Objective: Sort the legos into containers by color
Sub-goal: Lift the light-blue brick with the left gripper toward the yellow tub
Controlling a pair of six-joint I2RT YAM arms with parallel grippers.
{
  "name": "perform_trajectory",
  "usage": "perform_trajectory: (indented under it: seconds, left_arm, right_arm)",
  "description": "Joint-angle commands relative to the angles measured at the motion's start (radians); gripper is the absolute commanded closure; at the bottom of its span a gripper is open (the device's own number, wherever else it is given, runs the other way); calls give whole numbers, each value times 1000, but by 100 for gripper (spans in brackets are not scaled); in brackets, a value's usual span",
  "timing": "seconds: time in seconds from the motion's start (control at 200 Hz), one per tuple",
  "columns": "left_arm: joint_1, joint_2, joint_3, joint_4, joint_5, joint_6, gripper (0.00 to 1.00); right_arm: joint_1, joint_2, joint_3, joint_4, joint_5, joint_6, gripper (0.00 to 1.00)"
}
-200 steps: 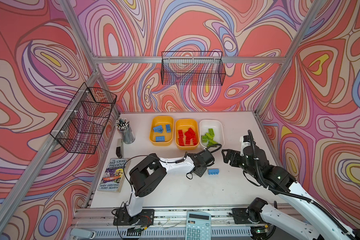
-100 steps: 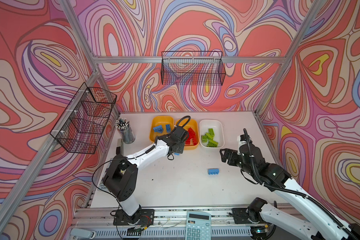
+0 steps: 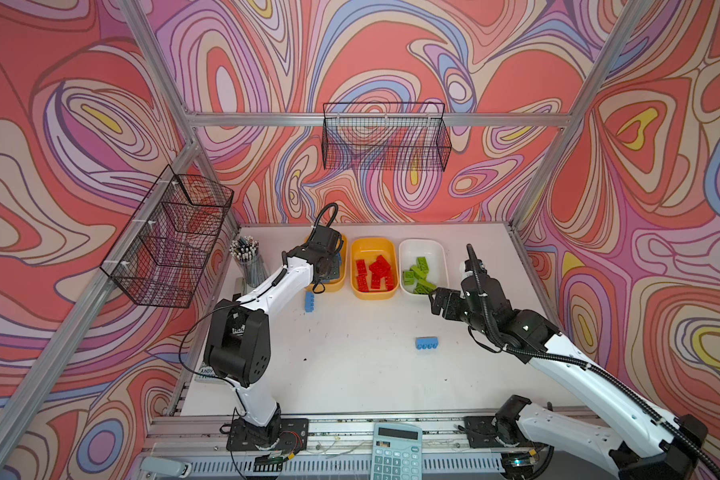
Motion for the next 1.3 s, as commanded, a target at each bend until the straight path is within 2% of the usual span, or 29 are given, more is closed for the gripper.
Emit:
perform_trajectory:
  seconds: [0.0,0.08,0.135,0.18,0.351,0.501,0.771,0.921,1.032,1.292]
  left_arm:
    - [0,-48,-101,-20,-37,-40,67]
    - [0,-121,-224,24,-88,-56,56]
    - [5,-171,-303,58,-130,-58,43]
    - [17,-200,-349,78,-136,-63,41]
    - [52,-207,-381,89,-95,-72,40]
    - [62,-143,-365,111,-83,-65,40]
    - [124,-23,-343,180,3,-69,44]
    - [145,29,-315,179,43,-68,52]
    - [150,45,-296,166,47,-65,63]
    - [154,75,-262,102,52,-63,95]
  right_arm:
    - [2,27,27,25,2,-21,2]
    - [2,41,21,37,-7,-29,2]
    - [1,50,18,44,-12,-31,2]
    - [2,59,13,56,-21,-36,2]
    - [1,88,10,87,-52,-39,2]
    - [2,66,5,77,-49,-35,2]
    - [1,21,2,32,-18,-19,2]
    - [2,20,6,25,-14,-18,2]
    - [2,26,8,32,-14,-16,2]
    - [2,32,7,37,-17,-18,2]
